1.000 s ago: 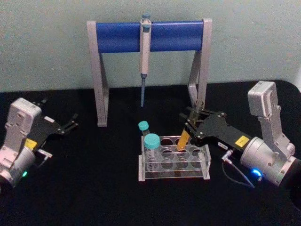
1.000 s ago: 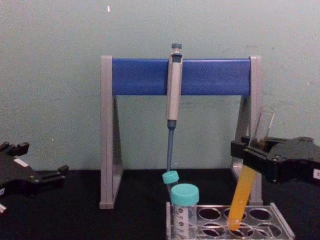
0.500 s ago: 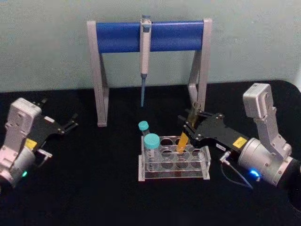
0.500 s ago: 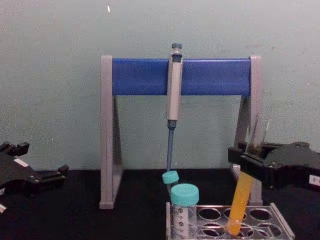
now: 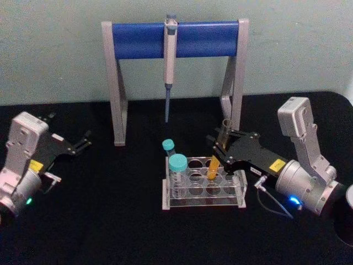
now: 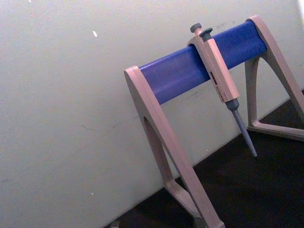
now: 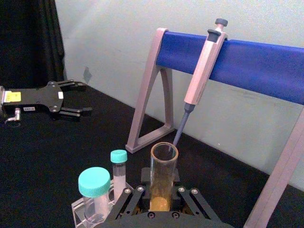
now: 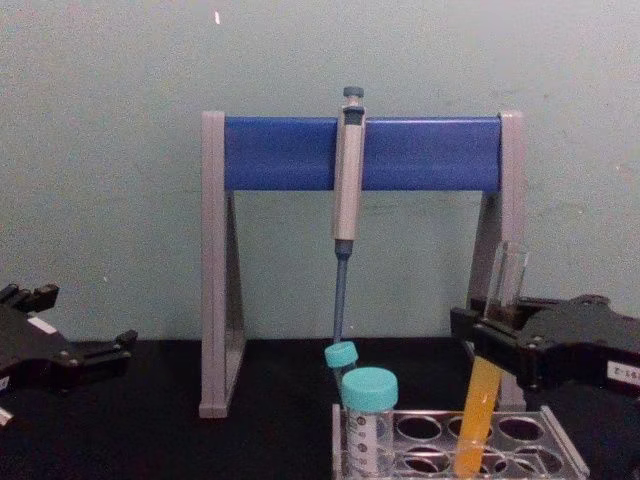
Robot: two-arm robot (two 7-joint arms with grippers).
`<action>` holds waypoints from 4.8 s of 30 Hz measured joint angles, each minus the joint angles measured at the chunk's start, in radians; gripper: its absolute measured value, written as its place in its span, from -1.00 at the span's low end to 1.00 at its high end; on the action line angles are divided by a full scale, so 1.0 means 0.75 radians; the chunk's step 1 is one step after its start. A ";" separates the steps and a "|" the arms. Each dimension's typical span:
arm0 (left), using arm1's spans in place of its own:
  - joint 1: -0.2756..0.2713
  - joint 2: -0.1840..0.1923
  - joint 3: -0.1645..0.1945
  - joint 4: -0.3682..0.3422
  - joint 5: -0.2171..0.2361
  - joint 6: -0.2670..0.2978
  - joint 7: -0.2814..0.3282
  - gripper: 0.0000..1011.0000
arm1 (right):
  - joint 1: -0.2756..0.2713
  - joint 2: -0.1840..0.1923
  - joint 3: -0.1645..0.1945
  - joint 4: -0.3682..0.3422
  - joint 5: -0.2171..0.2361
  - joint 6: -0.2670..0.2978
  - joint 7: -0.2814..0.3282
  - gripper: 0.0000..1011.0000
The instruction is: Pick up the test tube from the test tube rack, shake it, then place it back into the test tube rack.
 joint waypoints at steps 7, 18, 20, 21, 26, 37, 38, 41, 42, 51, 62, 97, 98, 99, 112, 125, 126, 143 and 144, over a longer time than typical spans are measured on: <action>0.000 0.000 0.000 0.000 0.000 0.000 0.000 0.98 | 0.006 -0.006 -0.003 0.011 -0.007 0.002 0.001 -0.56; 0.000 0.000 0.000 0.000 0.000 0.000 0.000 0.98 | 0.018 -0.018 -0.007 0.042 -0.012 0.003 0.005 -0.56; 0.000 0.000 0.000 0.000 0.000 0.000 0.000 0.98 | 0.020 -0.022 -0.008 0.051 -0.013 0.003 0.005 -0.56; 0.000 0.000 0.000 0.000 0.000 0.000 0.000 0.98 | 0.021 -0.023 -0.008 0.053 -0.013 0.003 0.006 -0.56; 0.000 0.000 0.000 0.000 0.000 0.000 0.000 0.98 | 0.026 -0.028 -0.010 0.068 -0.015 0.003 0.007 -0.56; 0.000 0.000 0.000 0.000 0.000 0.000 0.000 0.98 | 0.031 -0.033 -0.012 0.078 -0.017 0.003 0.010 -0.56; 0.000 0.000 0.000 0.000 0.000 0.000 0.000 0.98 | 0.031 -0.033 -0.012 0.078 -0.017 0.003 0.010 -0.56; 0.000 0.000 0.000 0.000 0.000 0.000 0.000 0.98 | 0.031 -0.034 -0.013 0.079 -0.018 0.002 0.011 -0.56; 0.000 0.000 0.000 0.000 0.000 0.000 0.000 0.98 | 0.032 -0.034 -0.013 0.080 -0.018 0.001 0.011 -0.56; 0.000 0.000 0.000 0.000 0.000 0.000 0.000 0.98 | 0.034 -0.035 -0.012 0.080 -0.018 0.003 0.011 -0.56; 0.000 0.000 0.000 0.000 0.000 0.000 0.000 0.98 | 0.033 -0.035 -0.012 0.086 -0.017 0.003 0.013 -0.56; 0.000 0.000 0.000 0.000 0.000 0.000 0.000 0.98 | 0.030 -0.035 -0.012 0.086 -0.010 0.003 0.018 0.41; 0.000 0.000 0.000 0.000 0.000 0.000 0.000 0.98 | 0.030 -0.035 -0.012 0.086 -0.011 0.003 0.018 0.49; 0.000 0.000 0.000 0.000 0.000 0.000 0.000 0.98 | 0.030 -0.035 -0.012 0.086 -0.011 0.003 0.018 0.53; 0.000 0.000 0.000 0.000 0.000 0.000 0.000 0.98 | 0.001 -0.025 0.009 0.052 0.007 0.005 0.008 0.98; 0.000 0.000 0.000 0.000 0.000 0.000 0.000 0.98 | -0.092 0.018 0.068 -0.040 0.059 0.019 -0.017 0.98; 0.000 0.000 0.000 0.000 0.000 0.000 0.000 0.98 | -0.096 0.020 0.071 -0.044 0.062 0.019 -0.019 0.98; 0.000 0.000 0.000 0.000 0.000 0.000 0.000 0.98 | -0.155 0.056 0.149 -0.172 0.163 0.003 -0.018 0.98; 0.000 0.000 0.000 0.000 0.000 0.000 0.000 0.98 | -0.160 0.060 0.155 -0.187 0.172 0.001 -0.018 0.98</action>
